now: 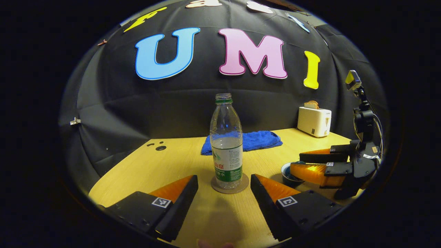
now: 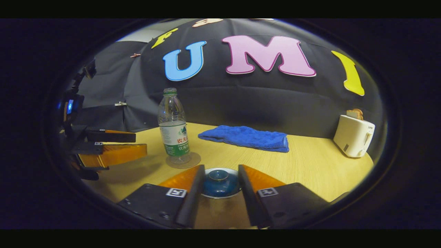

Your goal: Open the teacup lid with one hand, grasp the water bottle and pour water into the teacup with the other hand; after pouring, place the water bottle on the coaster and then close the teacup lid.

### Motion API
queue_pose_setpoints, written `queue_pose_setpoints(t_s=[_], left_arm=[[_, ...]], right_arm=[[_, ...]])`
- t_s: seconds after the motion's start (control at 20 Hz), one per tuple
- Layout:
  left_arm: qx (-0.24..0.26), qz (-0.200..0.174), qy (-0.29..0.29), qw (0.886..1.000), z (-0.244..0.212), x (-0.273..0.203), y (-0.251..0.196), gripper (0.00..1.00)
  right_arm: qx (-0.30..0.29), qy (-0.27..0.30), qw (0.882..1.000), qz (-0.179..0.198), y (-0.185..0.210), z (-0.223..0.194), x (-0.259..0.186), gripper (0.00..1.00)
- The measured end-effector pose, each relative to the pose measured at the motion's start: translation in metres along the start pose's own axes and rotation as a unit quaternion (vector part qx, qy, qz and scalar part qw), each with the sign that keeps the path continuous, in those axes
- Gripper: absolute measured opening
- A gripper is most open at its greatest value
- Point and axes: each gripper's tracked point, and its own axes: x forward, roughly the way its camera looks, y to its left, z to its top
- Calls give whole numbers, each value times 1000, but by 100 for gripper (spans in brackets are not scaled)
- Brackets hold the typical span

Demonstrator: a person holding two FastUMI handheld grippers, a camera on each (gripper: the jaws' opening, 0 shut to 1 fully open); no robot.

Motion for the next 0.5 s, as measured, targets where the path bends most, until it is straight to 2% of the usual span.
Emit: queue_pose_setpoints(t_s=[0.15,0.35,0.5], left_arm=[[-14,5,1,1000,11,-12,-2,96],[-34,6,4,999,38,-32,-11,96],[-32,2,-6,999,77,-49,-18,96]], right_arm=[[4,-17,1000,-11,-5,25,-24,100],[7,-43,998,-37,-8,79,-67,99],[16,-53,997,-54,-7,126,-97,99]])
